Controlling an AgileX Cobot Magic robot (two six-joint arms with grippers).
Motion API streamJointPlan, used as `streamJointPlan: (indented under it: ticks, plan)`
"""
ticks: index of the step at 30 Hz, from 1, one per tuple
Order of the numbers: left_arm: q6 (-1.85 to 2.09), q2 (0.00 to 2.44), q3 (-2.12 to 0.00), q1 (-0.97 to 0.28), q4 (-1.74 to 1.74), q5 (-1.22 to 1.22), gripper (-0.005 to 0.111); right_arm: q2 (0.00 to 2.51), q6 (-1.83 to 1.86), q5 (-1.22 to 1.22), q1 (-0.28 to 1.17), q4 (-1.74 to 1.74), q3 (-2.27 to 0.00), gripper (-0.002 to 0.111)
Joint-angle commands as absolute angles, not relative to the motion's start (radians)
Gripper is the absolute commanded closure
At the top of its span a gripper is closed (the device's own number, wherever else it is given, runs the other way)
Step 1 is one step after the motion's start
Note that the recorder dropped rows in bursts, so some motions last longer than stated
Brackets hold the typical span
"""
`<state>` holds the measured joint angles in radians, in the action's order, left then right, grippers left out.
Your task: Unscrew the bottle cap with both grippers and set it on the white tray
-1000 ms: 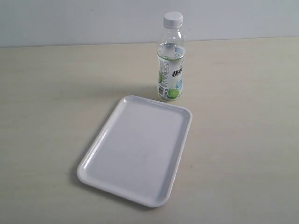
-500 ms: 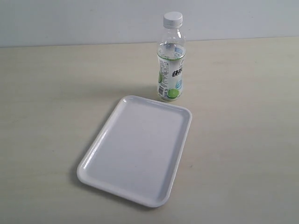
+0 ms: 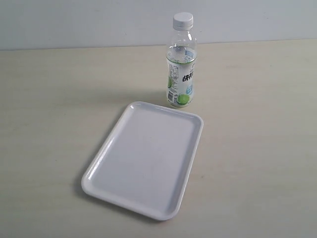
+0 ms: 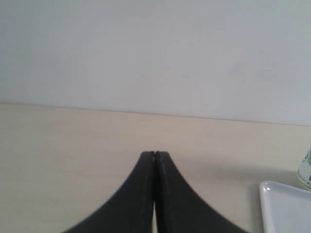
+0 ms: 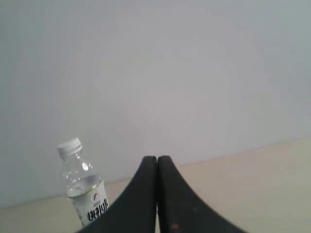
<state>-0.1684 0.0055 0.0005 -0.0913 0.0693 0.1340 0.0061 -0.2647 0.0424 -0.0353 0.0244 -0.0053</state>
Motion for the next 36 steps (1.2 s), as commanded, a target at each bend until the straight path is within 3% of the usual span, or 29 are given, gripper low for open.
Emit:
streamJointPlan:
  ticks: [1, 3, 13, 16, 19, 26, 30, 36]
  plan:
    - [-0.164, 0.0, 0.0, -0.089, 0.071, 0.128, 0.107, 0.0, -0.262, 0.092, -0.034, 0.025, 0.0, 0.108]
    - [-0.164, 0.0, 0.0, -0.089, 0.071, 0.128, 0.107, 0.0, -0.265, 0.096, -0.034, 0.027, 0.0, 0.108]
    - [-0.164, 0.0, 0.0, -0.089, 0.071, 0.128, 0.107, 0.0, -0.231, 0.683, -0.034, 0.029, 0.0, 0.108]
    - [-0.164, 0.0, 0.0, -0.089, 0.071, 0.128, 0.107, 0.0, -0.274, 0.582, -0.034, 0.029, -0.042, 0.108]
    - [-0.164, 0.0, 0.0, -0.089, 0.071, 0.128, 0.107, 0.227, -0.18, 0.511, -0.034, 0.029, -0.077, 0.108]
    - [-0.164, 0.0, 0.0, -0.089, 0.071, 0.128, 0.107, 0.773, -0.021, 0.609, -0.034, 0.02, -0.077, 0.108]
    - [-0.164, 0.0, 0.0, -0.089, 0.071, 0.128, 0.107, 1.139, 0.0, 0.615, -0.034, -0.107, -0.136, 0.108]
    - [-0.164, 0.0, 0.0, -0.089, 0.071, 0.128, 0.107, 1.494, -0.055, 0.62, -0.034, -0.313, -0.29, 0.108]
